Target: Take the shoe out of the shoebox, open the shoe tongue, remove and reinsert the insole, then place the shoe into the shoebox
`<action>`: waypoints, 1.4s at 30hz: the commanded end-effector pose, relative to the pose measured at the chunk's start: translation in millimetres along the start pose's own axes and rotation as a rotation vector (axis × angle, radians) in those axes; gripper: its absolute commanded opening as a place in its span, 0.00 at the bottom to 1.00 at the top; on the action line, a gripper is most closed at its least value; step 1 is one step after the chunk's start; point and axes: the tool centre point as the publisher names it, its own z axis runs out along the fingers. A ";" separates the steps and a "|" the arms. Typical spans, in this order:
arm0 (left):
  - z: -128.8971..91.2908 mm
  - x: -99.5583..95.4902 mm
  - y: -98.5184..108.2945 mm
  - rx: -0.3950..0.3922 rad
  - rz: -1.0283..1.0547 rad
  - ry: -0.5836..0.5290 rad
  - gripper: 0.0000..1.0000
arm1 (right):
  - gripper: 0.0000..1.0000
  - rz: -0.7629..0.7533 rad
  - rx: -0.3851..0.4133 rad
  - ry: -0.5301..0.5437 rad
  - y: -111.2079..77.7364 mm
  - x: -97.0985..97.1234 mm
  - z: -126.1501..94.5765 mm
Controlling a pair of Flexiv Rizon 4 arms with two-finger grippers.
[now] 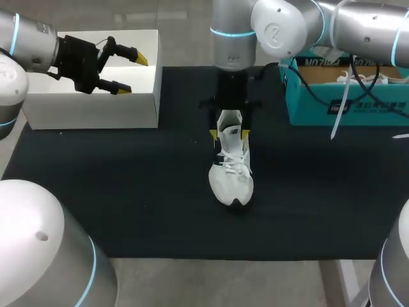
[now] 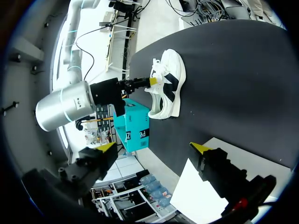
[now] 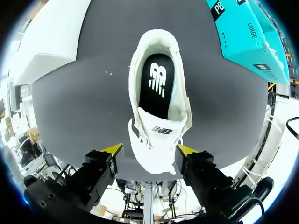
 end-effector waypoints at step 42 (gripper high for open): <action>0.1 -0.2 -0.3 0.000 0.001 0.002 1.00 | 0.00 -0.568 -0.400 0.125 19.4 -11.4 -35.9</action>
